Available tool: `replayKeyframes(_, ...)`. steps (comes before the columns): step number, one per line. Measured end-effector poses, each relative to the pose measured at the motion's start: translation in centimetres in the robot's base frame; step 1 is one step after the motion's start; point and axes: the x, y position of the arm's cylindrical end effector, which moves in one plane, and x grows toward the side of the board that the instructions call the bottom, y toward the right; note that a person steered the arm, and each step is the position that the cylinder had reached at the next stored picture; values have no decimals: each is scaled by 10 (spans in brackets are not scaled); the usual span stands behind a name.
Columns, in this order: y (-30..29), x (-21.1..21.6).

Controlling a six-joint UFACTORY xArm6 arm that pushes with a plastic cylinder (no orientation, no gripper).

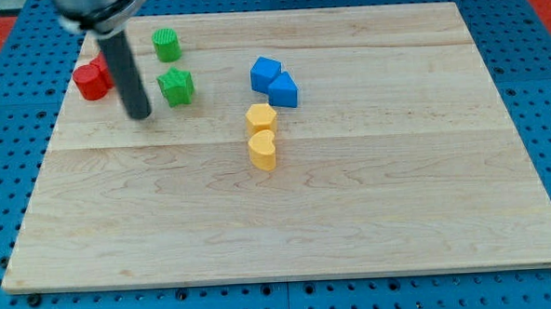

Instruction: Nudge the yellow hexagon and yellow heart down a bit

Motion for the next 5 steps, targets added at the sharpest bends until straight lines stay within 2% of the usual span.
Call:
replayKeyframes(1,29,8)
replayKeyframes(2,75,-35)
replayKeyframes(3,17,-53)
replayKeyframes(4,38,-26)
replayKeyframes(5,53,-47)
